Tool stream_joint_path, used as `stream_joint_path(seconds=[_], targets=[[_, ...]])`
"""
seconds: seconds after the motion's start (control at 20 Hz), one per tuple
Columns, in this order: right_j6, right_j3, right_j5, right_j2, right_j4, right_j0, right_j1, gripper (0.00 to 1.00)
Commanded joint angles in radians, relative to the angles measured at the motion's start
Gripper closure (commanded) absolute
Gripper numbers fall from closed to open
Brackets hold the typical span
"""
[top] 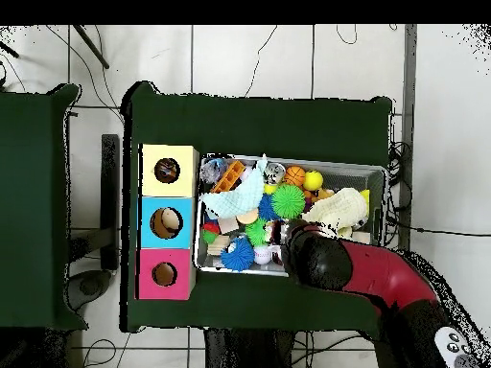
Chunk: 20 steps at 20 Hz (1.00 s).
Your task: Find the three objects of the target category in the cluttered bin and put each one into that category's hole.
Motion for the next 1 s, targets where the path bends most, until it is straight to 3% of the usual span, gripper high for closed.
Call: stream_joint_path(seconds=[0.05, 0.25, 1.0], targets=[[0.023, -0.132, 0.101, -0.043, -0.052, -0.016, 0.084, 0.0], [-0.004, -0.148, 0.099, -0.026, -0.046, -0.04, 0.128, 0.0], [-0.027, -0.198, 0.113, -0.014, -0.048, -0.047, 0.171, 0.0]])
